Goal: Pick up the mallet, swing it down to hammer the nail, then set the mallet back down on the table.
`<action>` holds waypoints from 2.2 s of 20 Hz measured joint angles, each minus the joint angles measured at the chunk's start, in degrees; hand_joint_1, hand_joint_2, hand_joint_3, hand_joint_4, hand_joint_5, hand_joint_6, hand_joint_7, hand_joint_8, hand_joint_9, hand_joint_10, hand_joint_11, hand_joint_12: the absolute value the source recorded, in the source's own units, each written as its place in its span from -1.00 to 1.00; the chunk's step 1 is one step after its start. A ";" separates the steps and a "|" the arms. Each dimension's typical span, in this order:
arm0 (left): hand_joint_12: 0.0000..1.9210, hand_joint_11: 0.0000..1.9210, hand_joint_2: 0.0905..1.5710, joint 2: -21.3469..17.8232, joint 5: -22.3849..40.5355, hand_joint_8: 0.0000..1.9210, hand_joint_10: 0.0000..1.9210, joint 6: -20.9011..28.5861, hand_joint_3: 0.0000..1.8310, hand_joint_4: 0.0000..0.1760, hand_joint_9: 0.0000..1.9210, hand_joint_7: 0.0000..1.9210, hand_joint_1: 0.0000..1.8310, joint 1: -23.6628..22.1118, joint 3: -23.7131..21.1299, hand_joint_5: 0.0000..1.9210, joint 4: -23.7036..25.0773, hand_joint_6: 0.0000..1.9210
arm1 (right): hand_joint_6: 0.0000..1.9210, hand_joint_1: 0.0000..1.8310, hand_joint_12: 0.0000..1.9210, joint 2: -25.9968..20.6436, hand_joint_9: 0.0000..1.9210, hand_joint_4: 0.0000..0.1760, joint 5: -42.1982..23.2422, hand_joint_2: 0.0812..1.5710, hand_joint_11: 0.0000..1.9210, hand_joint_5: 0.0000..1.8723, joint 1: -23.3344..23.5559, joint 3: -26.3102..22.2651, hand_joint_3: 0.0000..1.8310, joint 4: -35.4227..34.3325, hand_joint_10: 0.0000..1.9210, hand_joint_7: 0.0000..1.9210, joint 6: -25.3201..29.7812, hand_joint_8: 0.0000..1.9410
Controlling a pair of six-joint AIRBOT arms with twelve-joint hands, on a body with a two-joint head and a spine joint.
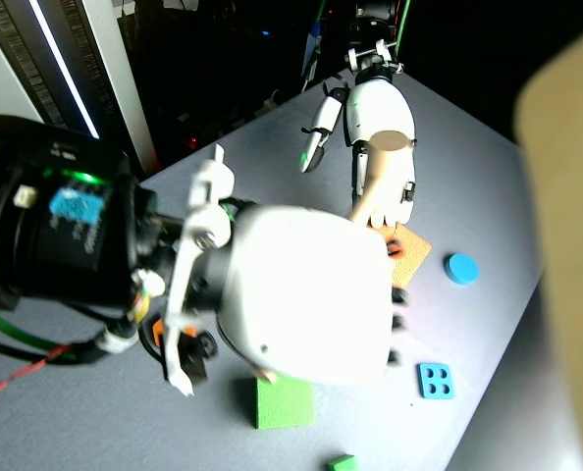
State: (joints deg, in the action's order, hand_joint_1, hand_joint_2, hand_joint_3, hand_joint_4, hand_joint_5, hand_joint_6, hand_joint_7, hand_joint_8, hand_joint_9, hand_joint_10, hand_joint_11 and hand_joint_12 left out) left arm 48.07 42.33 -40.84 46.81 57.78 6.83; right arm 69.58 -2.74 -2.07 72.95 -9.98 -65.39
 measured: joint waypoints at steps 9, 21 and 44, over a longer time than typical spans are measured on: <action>-0.49 -1.00 0.57 0.00 -0.07 -1.00 -1.00 0.02 -1.00 -1.00 -0.76 -0.75 -1.00 -0.02 0.00 -0.79 0.04 -1.00 | 1.00 -0.12 1.00 5.79 0.83 1.00 -1.36 0.96 0.99 0.39 -0.63 6.01 -1.00 -6.93 1.00 0.68 -4.04 1.00; -0.54 -1.00 0.55 0.00 -0.44 -1.00 -1.00 0.24 -1.00 -1.00 -0.78 -0.75 -1.00 -0.02 0.02 -0.78 0.17 -1.00 | 1.00 -0.12 1.00 8.50 0.80 1.00 -1.18 0.94 0.97 0.34 -0.44 8.11 -1.00 -6.95 1.00 0.65 -4.28 1.00; -0.67 -1.00 0.53 0.28 -1.14 -0.99 -1.00 0.28 -1.00 -1.00 -0.87 -0.83 -1.00 -0.02 0.09 -0.84 0.24 -1.00 | 1.00 -0.22 1.00 8.26 0.81 1.00 1.38 0.96 0.98 0.36 -0.87 8.28 -1.00 -10.43 1.00 0.67 -1.75 1.00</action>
State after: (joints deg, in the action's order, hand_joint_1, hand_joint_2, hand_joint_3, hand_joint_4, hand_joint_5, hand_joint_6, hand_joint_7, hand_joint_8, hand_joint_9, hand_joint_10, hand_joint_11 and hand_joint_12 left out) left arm 48.36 41.19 -40.56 46.78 57.87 7.07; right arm 77.84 -1.37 -2.94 81.23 -20.40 -67.13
